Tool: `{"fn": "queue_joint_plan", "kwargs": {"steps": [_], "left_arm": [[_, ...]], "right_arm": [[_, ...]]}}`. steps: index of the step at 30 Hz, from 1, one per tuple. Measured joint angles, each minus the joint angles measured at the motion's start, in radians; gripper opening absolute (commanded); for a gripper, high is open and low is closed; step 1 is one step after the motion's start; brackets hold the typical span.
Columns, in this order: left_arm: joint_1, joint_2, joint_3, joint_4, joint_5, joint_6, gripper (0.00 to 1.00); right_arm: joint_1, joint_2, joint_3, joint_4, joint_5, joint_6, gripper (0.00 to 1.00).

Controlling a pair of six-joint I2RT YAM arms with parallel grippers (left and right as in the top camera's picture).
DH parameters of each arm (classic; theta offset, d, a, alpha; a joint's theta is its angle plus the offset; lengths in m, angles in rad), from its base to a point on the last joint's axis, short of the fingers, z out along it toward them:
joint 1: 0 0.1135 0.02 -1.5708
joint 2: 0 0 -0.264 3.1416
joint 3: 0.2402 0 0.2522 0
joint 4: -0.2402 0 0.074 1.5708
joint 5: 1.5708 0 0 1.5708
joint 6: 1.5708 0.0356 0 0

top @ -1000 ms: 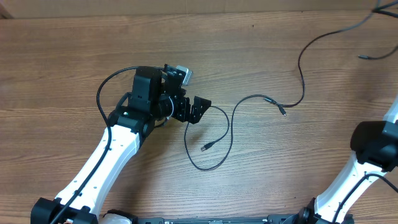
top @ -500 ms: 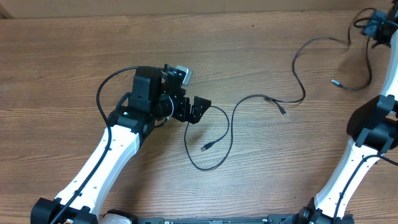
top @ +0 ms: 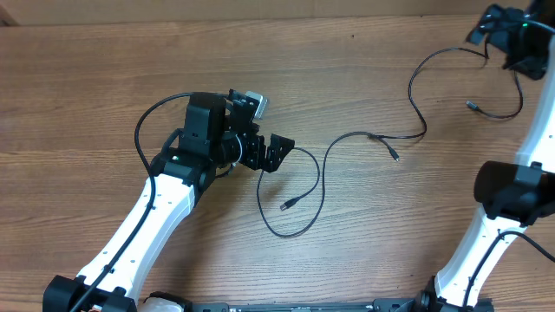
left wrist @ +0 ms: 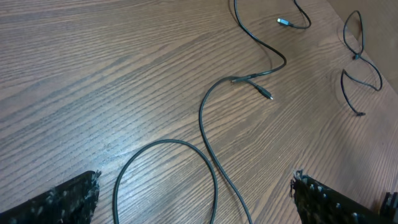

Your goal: Untangle cables

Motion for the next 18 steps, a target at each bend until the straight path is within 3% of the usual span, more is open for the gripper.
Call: {"fn": "queue_joint_plan", "kwargs": {"steps": [10, 14, 18], "left_arm": [[0.000, 0.000, 0.000, -0.064, 0.000, 0.001, 1.00], [0.000, 0.000, 0.000, -0.072, 0.000, 0.001, 1.00], [0.000, 0.000, 0.000, -0.070, 0.000, 0.009, 1.00]], "right_arm": [[0.217, -0.045, -0.042, -0.015, 0.180, 0.130, 1.00], [0.336, -0.262, -0.150, -0.016, 0.260, 0.135, 1.00], [0.338, -0.565, -0.363, -0.006, 0.351, 0.189, 1.00]]}}
